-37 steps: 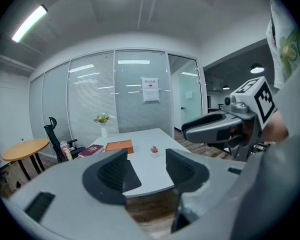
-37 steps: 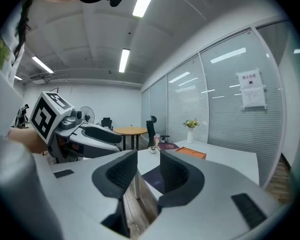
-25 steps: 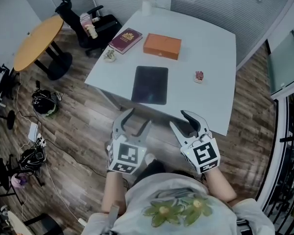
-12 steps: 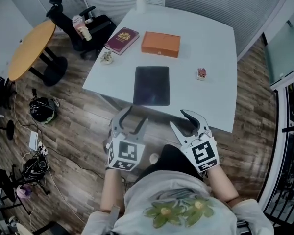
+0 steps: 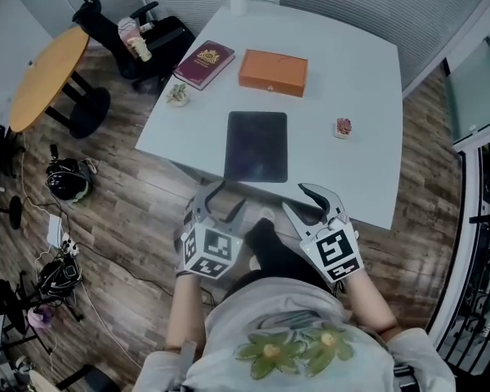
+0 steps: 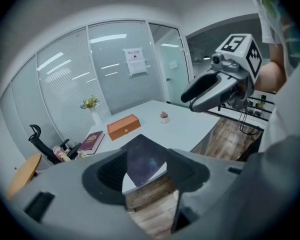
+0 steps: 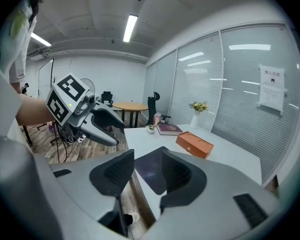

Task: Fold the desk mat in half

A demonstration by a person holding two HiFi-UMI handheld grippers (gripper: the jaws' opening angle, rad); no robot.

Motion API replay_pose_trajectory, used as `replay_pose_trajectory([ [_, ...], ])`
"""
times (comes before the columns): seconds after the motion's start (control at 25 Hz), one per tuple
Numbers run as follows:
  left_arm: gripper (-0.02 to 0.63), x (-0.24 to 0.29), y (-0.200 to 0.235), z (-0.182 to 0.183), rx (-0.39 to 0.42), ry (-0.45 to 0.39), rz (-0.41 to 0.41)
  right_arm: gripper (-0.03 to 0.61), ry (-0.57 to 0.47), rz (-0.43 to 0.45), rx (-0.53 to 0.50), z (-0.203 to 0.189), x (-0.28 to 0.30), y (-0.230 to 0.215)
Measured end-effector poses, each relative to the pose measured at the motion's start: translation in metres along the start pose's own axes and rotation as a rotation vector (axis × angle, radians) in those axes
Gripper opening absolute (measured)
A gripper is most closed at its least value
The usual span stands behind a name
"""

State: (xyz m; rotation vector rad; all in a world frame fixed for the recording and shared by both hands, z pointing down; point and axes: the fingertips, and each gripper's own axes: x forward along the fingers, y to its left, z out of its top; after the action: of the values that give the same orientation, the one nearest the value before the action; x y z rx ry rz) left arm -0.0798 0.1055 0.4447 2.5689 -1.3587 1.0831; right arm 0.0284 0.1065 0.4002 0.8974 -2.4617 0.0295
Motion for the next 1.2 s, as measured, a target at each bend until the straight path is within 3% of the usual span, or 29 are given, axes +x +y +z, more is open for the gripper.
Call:
replay_pose_trajectory([
  [0.52, 0.227, 0.056, 0.018, -0.043, 0.076, 0.182, -0.059, 0.173, 0.156, 0.109, -0.015, -0.035, 0.055, -0.009],
  [1.2, 0.227, 0.121, 0.024, -0.104, 0.173, 0.358, -0.139, 0.173, 0.317, 0.15, -0.001, -0.098, 0.108, -0.029],
])
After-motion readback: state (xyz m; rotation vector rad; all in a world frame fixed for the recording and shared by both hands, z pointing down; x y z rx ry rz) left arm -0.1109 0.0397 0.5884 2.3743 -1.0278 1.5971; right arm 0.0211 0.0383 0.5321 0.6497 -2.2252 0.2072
